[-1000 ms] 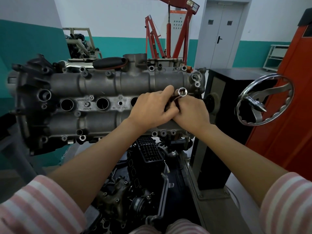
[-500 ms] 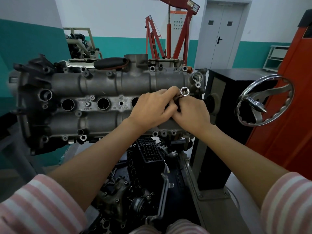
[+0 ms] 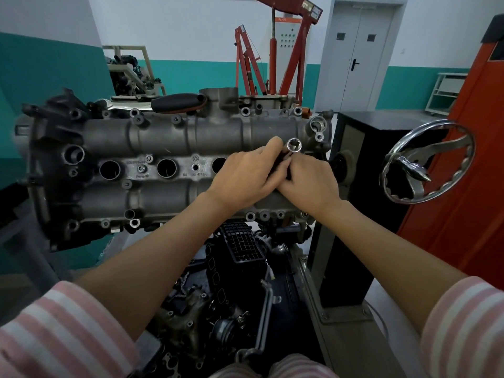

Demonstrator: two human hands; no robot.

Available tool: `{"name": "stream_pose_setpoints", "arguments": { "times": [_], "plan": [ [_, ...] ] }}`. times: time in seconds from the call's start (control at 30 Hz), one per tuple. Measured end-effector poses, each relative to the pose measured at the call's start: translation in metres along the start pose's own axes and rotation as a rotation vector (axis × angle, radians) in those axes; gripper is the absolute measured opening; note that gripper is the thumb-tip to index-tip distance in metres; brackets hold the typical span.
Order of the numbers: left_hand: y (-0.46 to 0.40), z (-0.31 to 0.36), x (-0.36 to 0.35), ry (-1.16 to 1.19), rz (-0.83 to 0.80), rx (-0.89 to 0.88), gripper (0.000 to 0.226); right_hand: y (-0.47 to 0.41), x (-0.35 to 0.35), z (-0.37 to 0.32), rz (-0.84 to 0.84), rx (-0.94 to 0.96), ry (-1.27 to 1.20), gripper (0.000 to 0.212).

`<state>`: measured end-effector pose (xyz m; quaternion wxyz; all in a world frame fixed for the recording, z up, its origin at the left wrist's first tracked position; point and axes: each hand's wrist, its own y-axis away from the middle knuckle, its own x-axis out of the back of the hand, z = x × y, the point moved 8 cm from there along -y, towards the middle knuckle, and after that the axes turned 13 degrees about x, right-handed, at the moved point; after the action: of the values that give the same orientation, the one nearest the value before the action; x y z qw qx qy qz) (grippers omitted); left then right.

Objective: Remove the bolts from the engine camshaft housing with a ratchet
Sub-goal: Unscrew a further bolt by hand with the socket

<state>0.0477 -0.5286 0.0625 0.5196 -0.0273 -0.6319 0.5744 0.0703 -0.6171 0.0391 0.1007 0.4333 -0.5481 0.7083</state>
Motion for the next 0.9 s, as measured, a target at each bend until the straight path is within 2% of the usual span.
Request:
{"name": "stream_pose_setpoints", "arguments": {
  "times": [0.17, 0.4, 0.57, 0.77, 0.83, 0.9],
  "plan": [
    [-0.002, -0.005, 0.001, 0.024, 0.008, 0.033, 0.031, 0.0, 0.004, -0.002, 0.026, 0.003, -0.076, 0.022],
    [-0.002, -0.007, 0.0, 0.036, 0.009, 0.055, 0.038, -0.001, 0.003, -0.005, 0.001, 0.025, -0.054, 0.018],
    [-0.002, -0.006, -0.002, -0.008, -0.005, 0.063, 0.028, -0.001, -0.003, 0.0, -0.054, 0.0, -0.014, 0.02],
    [-0.004, -0.015, -0.002, 0.025, 0.011, 0.127, 0.04, 0.001, 0.007, -0.005, 0.075, 0.035, -0.035, 0.029],
    [-0.005, -0.016, -0.003, 0.028, -0.002, 0.138, 0.044, 0.002, 0.013, -0.008, 0.137, 0.044, -0.069, 0.027],
    [-0.005, -0.014, -0.004, 0.01, -0.018, 0.122, 0.046, 0.003, 0.013, -0.009, 0.129, 0.049, -0.075, 0.021]
  ]
}}
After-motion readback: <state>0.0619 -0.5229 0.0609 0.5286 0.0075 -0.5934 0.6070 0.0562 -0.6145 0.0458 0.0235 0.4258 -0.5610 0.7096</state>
